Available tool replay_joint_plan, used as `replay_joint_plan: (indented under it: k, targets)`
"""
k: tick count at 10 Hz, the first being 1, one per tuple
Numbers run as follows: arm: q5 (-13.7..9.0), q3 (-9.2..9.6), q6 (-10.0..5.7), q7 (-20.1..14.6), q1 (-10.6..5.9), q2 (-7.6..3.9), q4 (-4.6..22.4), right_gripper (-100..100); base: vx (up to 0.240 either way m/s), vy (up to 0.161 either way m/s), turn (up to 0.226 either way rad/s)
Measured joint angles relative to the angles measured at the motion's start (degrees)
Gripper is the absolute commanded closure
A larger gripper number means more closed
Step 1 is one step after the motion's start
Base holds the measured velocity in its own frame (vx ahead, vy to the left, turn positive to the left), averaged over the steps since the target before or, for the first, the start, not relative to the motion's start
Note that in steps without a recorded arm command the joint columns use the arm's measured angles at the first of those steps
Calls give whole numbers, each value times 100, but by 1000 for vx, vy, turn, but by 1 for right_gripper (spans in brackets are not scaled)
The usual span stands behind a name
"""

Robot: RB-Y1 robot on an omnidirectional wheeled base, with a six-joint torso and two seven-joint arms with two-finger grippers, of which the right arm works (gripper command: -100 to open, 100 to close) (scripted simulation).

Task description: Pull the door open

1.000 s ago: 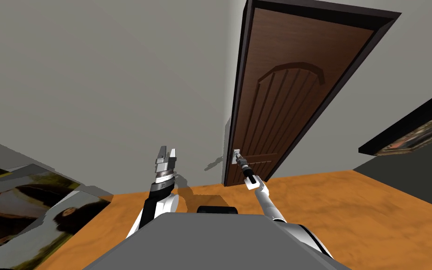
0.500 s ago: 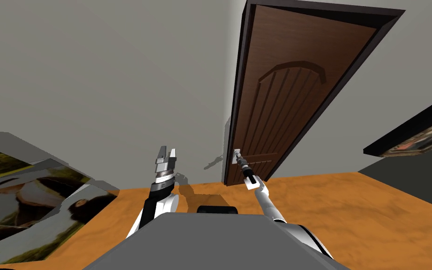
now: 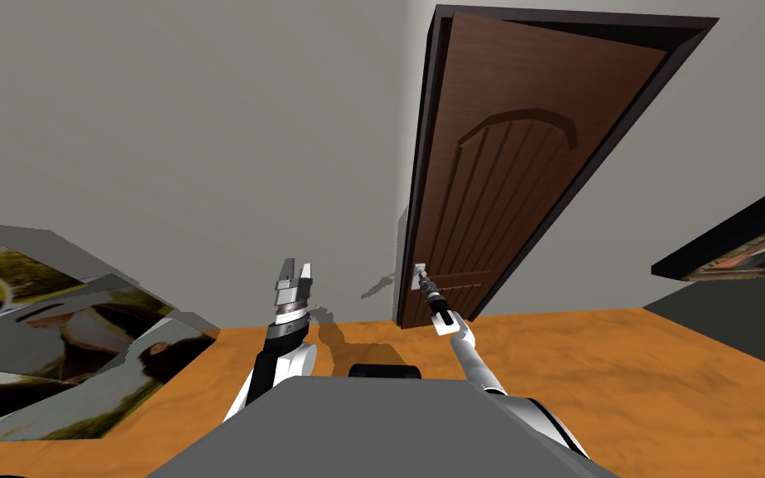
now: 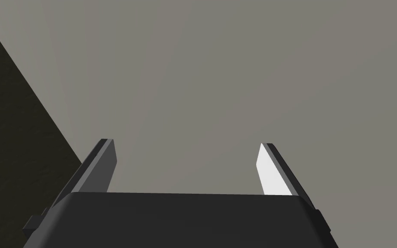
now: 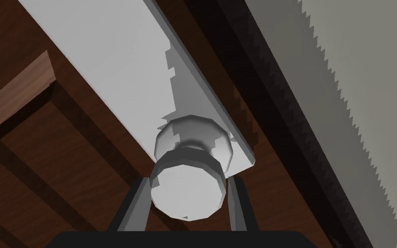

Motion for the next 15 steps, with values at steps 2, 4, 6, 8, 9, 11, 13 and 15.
replay_joint_plan:
  k: [2, 4, 6, 8, 9, 11, 13, 15]
  targets:
    - [-96, 16, 25, -278, 23, -2, -53, -100, -46, -11, -4]
    - [56, 36, 2, -109, 118, -98, -157, -100, -59, 32, -26]
    - [239, 53, -51, 146, 189, -225, -225, -100, -72, 33, -19]
    - [450, 72, -129, 435, 311, -354, -327, -100, -68, 32, -24]
    - [560, 85, -150, 577, 359, -427, -383, -100, -81, 12, -22]
    - [771, 110, -203, 849, 456, -580, -483, -100, -71, 34, -19]
    - [954, 124, -258, 1102, 546, -690, -562, -100, -57, 32, -17]
    - [1033, 133, -282, 1219, 586, -745, -603, -100, 40, 9, 4]
